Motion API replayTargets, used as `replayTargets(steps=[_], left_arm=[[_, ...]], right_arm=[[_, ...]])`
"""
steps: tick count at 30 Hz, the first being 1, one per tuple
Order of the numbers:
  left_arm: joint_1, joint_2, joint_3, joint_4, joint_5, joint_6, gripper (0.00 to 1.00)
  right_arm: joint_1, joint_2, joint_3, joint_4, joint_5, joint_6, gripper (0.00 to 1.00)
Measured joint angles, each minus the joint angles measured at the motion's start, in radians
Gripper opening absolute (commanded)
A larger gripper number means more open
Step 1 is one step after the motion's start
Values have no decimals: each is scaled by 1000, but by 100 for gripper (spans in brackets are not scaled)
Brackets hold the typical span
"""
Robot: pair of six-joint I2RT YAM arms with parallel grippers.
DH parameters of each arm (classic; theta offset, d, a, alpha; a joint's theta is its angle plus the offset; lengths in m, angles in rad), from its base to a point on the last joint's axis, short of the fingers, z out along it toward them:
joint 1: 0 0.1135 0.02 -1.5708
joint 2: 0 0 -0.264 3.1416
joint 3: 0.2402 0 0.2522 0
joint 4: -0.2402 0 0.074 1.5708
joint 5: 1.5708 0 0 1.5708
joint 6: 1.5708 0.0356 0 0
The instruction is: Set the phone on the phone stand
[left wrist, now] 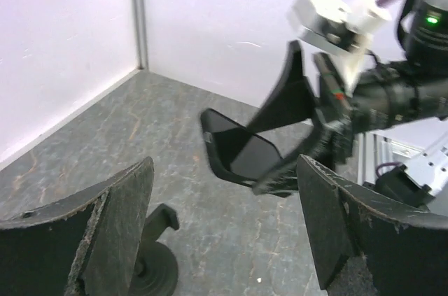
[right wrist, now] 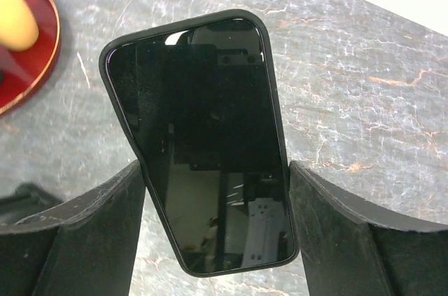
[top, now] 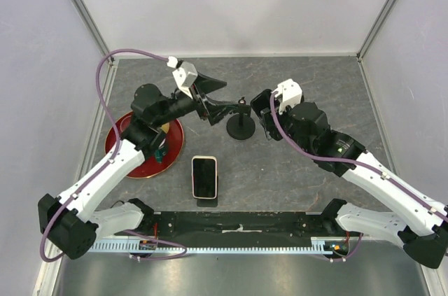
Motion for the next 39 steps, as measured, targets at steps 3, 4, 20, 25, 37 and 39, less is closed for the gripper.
replayTargets(steps=[3,4,20,25,37,39], left_arm=[[54,23,16,-3,17,-23,88],[63,46,29,-6,29,-27,88],[61,311,91,21,355,-167,88],[44,356,127,30,405,-175,88],[28,398,167,-2,443,-177,56],[23,402,176,-3,459,-177,46]], right_arm=[[0,-4,0,-29,-54,-69,0],[1,-6,0,-35,-68,-83,0],[61,32,21,-77,-162,-189,0],[88,32,21,-74,-146,-191,0],[121,21,29,-47,-97,-192,0],[127,22,34,-41,-84,-195,0]])
